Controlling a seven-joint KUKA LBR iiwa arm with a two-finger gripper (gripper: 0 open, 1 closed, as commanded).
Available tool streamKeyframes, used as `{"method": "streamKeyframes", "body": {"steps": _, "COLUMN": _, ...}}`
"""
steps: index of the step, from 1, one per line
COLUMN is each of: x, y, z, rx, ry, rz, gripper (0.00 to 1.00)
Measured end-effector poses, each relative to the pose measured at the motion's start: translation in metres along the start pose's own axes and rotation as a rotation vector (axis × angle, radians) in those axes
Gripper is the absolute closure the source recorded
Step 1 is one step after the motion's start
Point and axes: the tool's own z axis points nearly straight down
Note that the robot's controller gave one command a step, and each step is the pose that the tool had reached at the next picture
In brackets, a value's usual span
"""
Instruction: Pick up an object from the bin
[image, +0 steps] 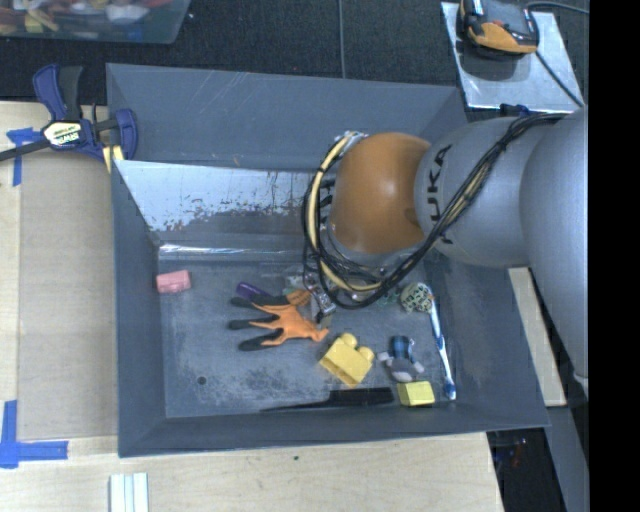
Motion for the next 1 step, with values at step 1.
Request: {"method": "streamKeyframes", "body": {"steps": 1, "x": 0.0000, "y": 0.0001, "z": -0.0003, "rx": 0.000, "ry": 0.000, "rz": 0.000, "gripper": 1.00}}
